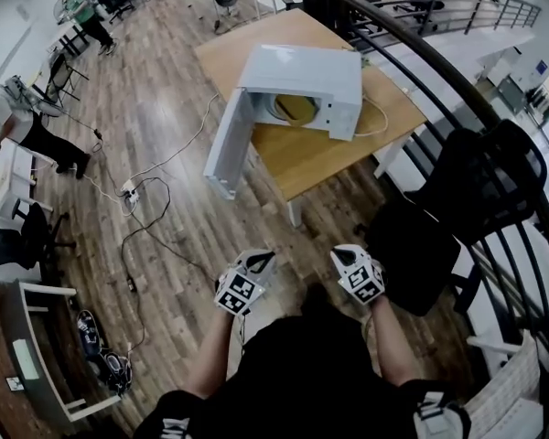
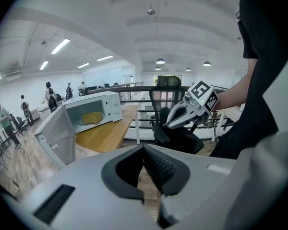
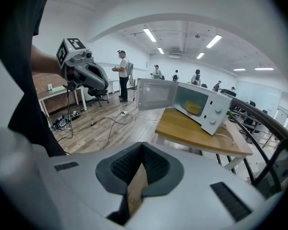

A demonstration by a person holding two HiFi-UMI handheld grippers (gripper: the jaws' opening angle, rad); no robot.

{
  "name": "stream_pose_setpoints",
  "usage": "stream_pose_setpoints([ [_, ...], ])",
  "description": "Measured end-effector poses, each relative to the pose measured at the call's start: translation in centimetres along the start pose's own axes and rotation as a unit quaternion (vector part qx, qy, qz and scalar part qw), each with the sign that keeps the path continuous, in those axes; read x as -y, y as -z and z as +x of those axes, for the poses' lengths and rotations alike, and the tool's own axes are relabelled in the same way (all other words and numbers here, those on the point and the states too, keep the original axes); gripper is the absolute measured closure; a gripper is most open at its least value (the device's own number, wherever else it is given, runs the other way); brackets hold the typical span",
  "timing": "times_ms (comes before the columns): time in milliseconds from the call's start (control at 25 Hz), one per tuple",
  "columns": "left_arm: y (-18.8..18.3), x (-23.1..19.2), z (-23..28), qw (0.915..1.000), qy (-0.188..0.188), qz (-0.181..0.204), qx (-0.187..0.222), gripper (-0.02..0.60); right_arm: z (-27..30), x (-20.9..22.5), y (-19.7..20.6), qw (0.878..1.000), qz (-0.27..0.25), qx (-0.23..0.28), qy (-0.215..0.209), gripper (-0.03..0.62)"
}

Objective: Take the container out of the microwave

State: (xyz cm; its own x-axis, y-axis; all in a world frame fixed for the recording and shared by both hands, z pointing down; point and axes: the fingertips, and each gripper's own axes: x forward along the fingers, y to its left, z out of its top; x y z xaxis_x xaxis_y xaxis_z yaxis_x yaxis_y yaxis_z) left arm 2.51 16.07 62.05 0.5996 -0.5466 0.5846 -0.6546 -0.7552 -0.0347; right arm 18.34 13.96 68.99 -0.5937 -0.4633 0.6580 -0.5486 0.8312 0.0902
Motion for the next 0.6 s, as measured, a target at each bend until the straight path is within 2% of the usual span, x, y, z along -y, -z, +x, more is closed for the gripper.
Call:
stream_pose_setpoints([
  [360, -2.1, -2.0, 3.9, 0.9995, -0.026, -0.019, -0.002, 0.58, 1.7, 5.1, -0.7, 0.999, -0.019, 0.008, -0.027, 0.594],
  [600, -3.3, -2.6, 6.2, 0.9996, -0.024, -0.016, -0.003, 0.58, 2.1, 7.9, -0.7, 0.999, -0.019, 0.01, -0.025, 0.593],
])
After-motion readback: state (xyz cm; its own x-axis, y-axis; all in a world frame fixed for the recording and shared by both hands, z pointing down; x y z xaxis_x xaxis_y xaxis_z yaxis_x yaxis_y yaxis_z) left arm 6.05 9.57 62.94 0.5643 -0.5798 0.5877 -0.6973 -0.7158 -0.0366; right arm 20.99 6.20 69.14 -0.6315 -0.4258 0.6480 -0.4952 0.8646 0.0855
